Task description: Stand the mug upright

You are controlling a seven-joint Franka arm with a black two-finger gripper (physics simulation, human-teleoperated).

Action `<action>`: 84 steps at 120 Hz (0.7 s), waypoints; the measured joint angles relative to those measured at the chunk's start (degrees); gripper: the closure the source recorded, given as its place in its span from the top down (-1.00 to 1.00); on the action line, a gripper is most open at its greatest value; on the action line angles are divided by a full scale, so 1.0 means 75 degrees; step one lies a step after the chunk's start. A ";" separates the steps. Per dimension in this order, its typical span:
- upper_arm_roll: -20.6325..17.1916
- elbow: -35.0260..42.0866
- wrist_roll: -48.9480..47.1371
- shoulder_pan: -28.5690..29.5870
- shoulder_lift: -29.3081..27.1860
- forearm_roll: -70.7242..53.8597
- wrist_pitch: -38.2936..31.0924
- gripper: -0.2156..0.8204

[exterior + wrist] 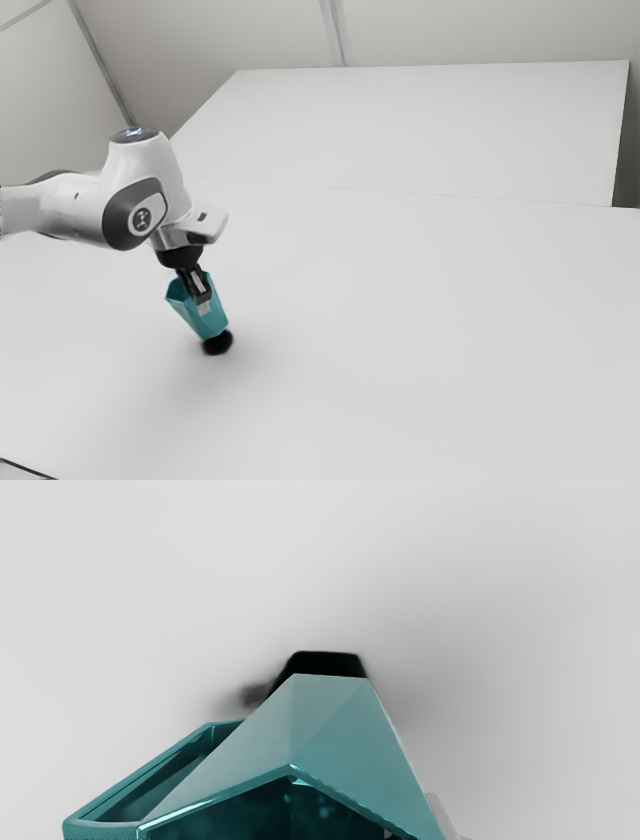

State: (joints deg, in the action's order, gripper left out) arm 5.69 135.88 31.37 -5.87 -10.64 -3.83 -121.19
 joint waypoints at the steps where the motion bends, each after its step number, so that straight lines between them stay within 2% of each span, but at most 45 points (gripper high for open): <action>1: 0.0000 -0.0021 -0.0062 -0.0020 0.0022 -0.0011 0.0001 -0.93; 37: -0.0013 -0.0267 -0.1837 -0.0530 0.0495 -0.0162 0.0014 -0.93; 84: 0.0002 -0.0278 -0.3202 -0.0609 0.0833 -0.0177 -0.0057 -0.93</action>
State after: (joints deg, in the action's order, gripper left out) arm 5.71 133.80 7.35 -10.44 -4.40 -5.15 -121.62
